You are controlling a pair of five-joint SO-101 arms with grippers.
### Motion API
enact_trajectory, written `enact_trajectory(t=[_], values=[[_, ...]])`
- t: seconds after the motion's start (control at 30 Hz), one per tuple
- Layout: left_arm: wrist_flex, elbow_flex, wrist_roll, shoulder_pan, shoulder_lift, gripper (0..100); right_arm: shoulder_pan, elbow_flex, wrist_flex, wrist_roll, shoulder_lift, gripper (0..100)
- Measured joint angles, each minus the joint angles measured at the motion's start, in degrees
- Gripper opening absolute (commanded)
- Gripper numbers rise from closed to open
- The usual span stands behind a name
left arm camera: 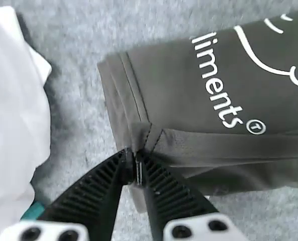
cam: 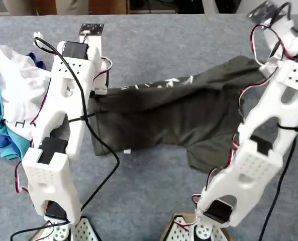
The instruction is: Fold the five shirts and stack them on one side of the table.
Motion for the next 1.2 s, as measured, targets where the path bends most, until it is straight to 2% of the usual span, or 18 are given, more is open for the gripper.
enact_trajectory(t=[0.1,0.37,0.5,0.67,0.87,1.07,1.2], values=[[0.35,0.00,0.00,0.00,0.00,2,0.00,16.44,-1.41,1.41,-8.44,0.2],[3.96,1.93,-5.01,0.26,-1.14,2,0.53,60.75,-20.66,5.54,-26.20,0.2],[3.96,6.59,-7.56,0.18,-5.89,2,1.49,77.89,-28.66,6.24,-32.44,0.2],[1.85,18.55,-8.18,2.73,-15.56,2,3.60,85.71,-31.47,6.24,-37.10,0.2],[-10.55,39.47,-8.18,4.31,-24.26,2,7.56,86.42,-30.51,9.85,-41.32,0.2],[-22.68,50.64,-8.18,-1.67,-24.70,2,8.62,91.87,-29.01,14.33,-46.24,0.2],[-24.79,51.43,-8.18,-3.78,-24.70,2,8.62,98.81,-32.09,14.77,-48.79,0.2]])
